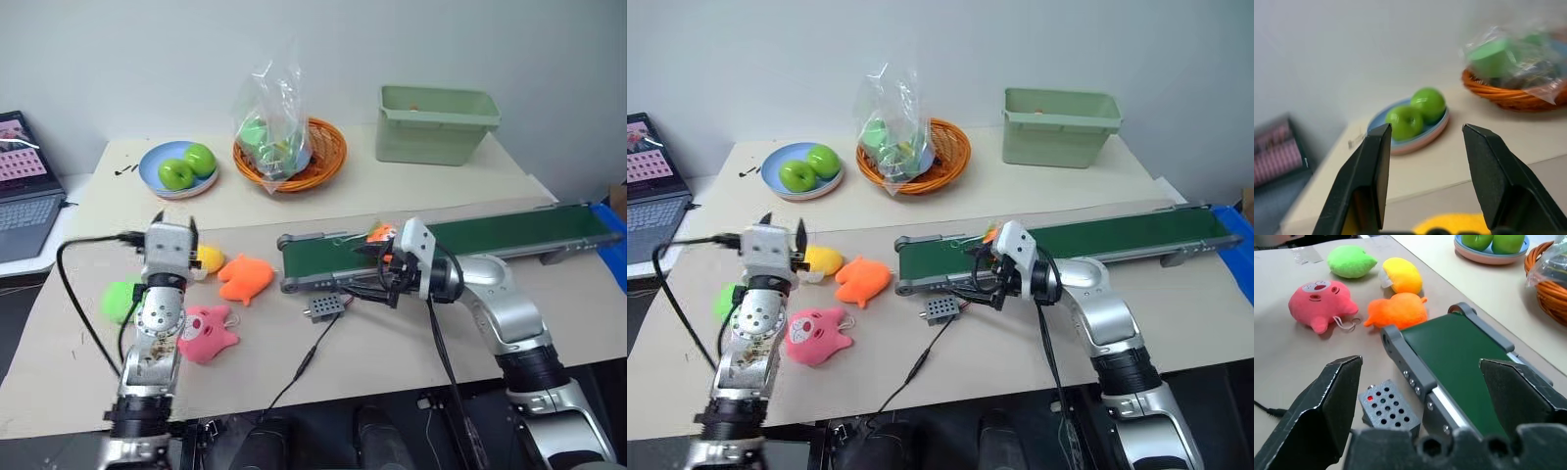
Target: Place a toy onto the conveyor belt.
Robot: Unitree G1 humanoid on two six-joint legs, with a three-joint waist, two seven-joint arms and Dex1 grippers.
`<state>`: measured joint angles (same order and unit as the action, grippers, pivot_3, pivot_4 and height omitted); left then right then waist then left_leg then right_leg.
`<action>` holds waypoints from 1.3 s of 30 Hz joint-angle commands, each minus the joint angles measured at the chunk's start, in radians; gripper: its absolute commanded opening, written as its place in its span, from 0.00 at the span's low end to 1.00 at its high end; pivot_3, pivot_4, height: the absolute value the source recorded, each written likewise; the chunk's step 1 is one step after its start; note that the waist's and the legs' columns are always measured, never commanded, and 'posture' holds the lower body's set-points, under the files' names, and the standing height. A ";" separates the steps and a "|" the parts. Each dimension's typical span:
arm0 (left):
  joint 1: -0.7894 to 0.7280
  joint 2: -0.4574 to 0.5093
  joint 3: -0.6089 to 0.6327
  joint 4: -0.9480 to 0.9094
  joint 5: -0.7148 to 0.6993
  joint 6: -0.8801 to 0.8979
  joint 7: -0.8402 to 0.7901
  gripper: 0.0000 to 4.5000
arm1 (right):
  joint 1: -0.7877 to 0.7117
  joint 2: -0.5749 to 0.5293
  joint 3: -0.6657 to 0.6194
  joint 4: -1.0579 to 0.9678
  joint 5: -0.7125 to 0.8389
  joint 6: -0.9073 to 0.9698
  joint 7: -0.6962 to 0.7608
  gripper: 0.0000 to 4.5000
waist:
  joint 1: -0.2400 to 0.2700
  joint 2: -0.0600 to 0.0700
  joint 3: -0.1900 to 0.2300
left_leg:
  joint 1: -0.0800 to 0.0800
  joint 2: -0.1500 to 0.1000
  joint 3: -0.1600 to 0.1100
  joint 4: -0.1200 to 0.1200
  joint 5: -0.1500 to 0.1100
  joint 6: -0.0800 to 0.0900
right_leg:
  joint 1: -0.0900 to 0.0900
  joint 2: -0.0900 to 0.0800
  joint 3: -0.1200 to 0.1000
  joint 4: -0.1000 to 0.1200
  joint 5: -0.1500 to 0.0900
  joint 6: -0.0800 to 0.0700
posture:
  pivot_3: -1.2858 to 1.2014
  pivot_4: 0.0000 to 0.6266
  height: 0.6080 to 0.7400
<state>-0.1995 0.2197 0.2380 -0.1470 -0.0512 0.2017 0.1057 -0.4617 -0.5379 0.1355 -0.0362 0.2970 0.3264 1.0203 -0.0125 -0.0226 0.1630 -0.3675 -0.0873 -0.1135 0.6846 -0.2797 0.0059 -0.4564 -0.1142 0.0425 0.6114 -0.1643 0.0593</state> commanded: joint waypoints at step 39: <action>0.092 -0.060 0.101 -0.125 -0.122 0.225 0.018 0.99 | -0.135 0.092 -0.228 0.241 -0.120 -0.031 -0.530 1.00 | 0.002 -0.001 0.000 | 0.000 0.000 0.007 0.000 0.000 0.000 | 0.001 0.002 0.001 -0.002 0.001 -0.002 | 0.52 0.24 1.00</action>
<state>-0.1073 0.1428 0.3501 -0.2420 -0.1926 0.4348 0.1292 -0.5918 -0.4431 -0.0589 0.2136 0.1871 0.3257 0.5230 -0.0109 -0.0234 0.1626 -0.3673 -0.0875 -0.1065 0.6846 -0.2797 0.0055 -0.4552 -0.1127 0.0440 0.6092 -0.1630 0.0578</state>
